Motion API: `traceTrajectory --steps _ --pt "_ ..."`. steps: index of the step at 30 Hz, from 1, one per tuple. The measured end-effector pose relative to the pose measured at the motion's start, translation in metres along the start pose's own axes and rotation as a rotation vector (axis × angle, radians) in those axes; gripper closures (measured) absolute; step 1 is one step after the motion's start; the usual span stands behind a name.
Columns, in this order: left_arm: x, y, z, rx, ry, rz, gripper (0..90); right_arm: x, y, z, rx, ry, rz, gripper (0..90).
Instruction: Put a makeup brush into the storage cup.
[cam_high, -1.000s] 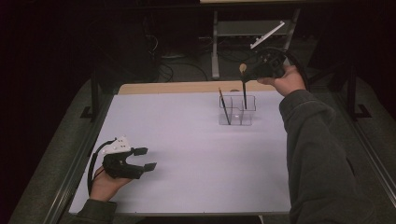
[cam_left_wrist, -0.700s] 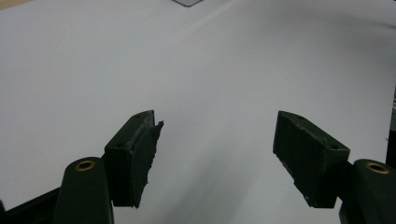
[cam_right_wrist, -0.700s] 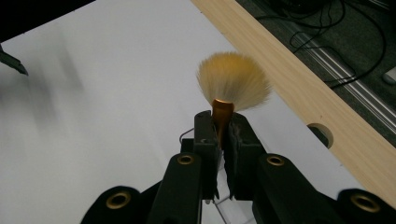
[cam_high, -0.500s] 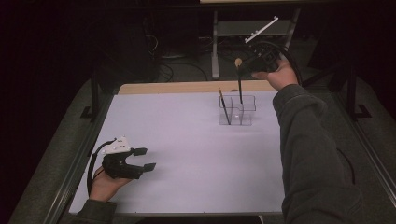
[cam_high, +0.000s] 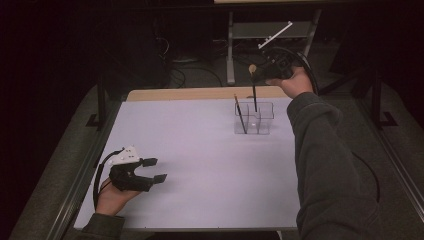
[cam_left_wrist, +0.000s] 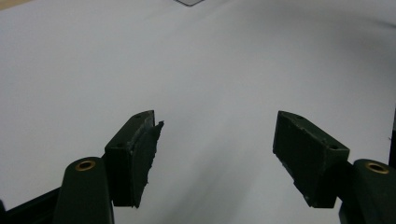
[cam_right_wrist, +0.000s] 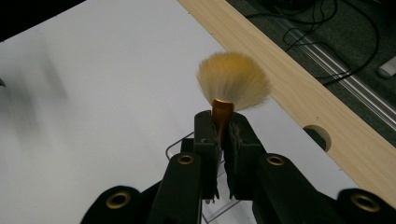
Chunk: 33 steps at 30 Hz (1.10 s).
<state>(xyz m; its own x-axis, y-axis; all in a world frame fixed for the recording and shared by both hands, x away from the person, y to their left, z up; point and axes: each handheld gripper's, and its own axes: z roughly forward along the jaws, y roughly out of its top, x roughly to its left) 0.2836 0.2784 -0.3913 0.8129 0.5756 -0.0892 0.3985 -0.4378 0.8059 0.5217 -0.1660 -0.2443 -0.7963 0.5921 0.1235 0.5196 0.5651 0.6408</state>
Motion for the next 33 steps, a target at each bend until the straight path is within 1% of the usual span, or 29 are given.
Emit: traceTrajectory --steps 4,5,6,9,10,11,13,15,19,21,24,27,28,29,33 --pt "0.001 0.000 -0.001 -0.006 0.002 0.003 29.7 -0.001 -0.002 0.006 -0.004 -0.009 0.011 83.2" --pt "0.001 0.000 -0.001 -0.005 0.002 0.007 29.7 0.000 -0.002 0.007 -0.002 -0.004 0.022 83.2" --pt "0.001 0.000 -0.001 -0.007 0.003 0.005 29.7 -0.001 -0.003 0.009 -0.001 -0.008 0.020 83.2" --pt "0.002 -0.001 -0.001 -0.006 0.000 -0.004 29.7 -0.002 -0.005 0.012 0.003 -0.014 0.033 83.2" --pt "0.002 -0.001 -0.001 -0.007 -0.002 -0.006 29.7 -0.003 -0.005 0.012 -0.002 -0.014 0.030 83.1" --pt "0.002 0.000 -0.001 -0.006 -0.003 0.001 29.7 -0.003 -0.005 0.011 -0.006 -0.014 0.031 83.2" --pt "0.000 0.000 -0.001 -0.017 -0.004 -0.009 29.7 -0.003 -0.006 0.011 -0.010 -0.018 0.032 83.2" --pt "0.000 0.000 -0.001 -0.009 -0.003 0.002 29.7 -0.003 -0.006 0.010 -0.011 -0.020 0.036 83.2" --pt "0.000 0.000 -0.001 -0.017 -0.005 -0.009 29.7 -0.003 -0.008 0.010 -0.012 -0.023 0.041 83.1" --pt "0.000 0.000 -0.002 -0.015 -0.003 -0.008 29.6 -0.002 -0.009 0.011 -0.012 -0.024 0.041 83.2" --pt "0.001 0.000 -0.002 -0.007 -0.001 0.004 29.6 -0.002 -0.011 0.011 -0.019 -0.027 0.045 83.2" --pt "0.001 0.000 -0.002 -0.009 -0.001 0.002 29.6 -0.003 -0.014 0.014 -0.013 -0.031 0.048 83.2" --pt "0.001 -0.001 -0.002 -0.009 -0.001 0.001 29.6 -0.003 -0.015 0.014 -0.010 -0.031 0.058 83.2" --pt "0.001 -0.001 -0.002 -0.006 -0.001 0.003 29.8 -0.004 -0.017 0.015 -0.011 -0.030 0.053 83.2" --pt "0.000 0.000 -0.001 -0.002 -0.003 0.001 29.7 -0.004 -0.019 0.016 -0.006 -0.029 0.061 83.2"
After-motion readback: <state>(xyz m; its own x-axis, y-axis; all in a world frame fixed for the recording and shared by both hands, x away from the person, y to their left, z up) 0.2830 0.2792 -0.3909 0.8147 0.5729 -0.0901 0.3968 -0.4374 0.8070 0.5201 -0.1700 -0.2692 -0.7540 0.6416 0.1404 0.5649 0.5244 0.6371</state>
